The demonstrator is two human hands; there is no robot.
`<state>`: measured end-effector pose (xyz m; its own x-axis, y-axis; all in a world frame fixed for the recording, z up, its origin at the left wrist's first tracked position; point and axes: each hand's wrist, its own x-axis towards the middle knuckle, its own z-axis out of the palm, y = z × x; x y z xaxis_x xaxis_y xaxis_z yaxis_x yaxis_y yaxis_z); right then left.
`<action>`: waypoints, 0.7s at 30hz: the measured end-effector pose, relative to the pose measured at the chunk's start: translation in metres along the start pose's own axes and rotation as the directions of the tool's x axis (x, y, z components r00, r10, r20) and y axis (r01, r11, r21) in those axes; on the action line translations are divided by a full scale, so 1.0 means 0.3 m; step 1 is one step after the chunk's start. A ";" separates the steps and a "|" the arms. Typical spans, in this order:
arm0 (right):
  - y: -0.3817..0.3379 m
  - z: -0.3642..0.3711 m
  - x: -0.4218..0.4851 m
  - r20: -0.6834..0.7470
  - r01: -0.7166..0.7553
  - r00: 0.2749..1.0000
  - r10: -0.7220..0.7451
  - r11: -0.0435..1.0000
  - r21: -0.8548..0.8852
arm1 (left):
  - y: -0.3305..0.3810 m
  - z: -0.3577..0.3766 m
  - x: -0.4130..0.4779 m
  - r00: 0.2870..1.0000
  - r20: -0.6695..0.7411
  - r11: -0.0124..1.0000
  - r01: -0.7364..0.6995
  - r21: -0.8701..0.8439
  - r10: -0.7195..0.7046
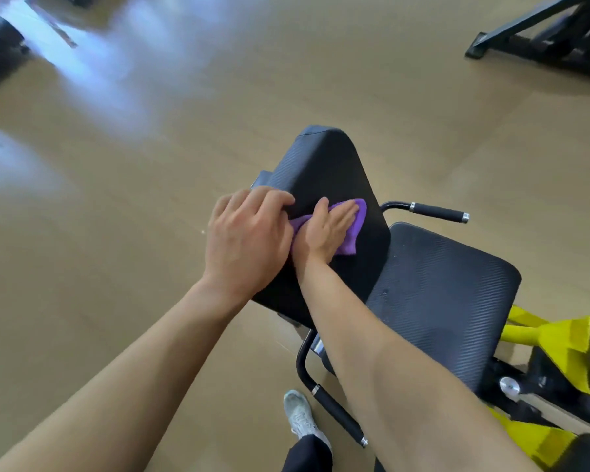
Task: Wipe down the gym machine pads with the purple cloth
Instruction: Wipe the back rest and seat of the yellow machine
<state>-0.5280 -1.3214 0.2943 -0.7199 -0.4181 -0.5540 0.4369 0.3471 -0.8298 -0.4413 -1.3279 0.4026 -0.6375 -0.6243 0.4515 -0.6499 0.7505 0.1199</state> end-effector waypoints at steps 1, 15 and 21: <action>-0.025 0.013 -0.013 0.015 0.091 0.996 -0.090 0.990 -0.111 | -0.022 -0.001 0.025 0.997 0.026 0.995 0.069 -0.065 -0.068; 0.104 -0.099 0.220 0.000 0.331 0.943 -0.332 0.941 -0.064 | -0.019 0.102 0.118 0.953 0.200 0.964 0.250 -0.091 -0.228; 0.239 -0.126 0.199 -0.083 0.025 0.996 -0.031 0.997 -0.072 | 0.019 0.108 0.095 0.944 0.184 0.961 0.276 0.016 -0.274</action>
<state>-0.5601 -1.2896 0.2041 -0.7754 -0.3577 -0.5204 0.3785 0.3964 -0.8364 -0.4767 -1.3484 0.3874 -0.4998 -0.8348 0.2309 -0.8070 0.5457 0.2258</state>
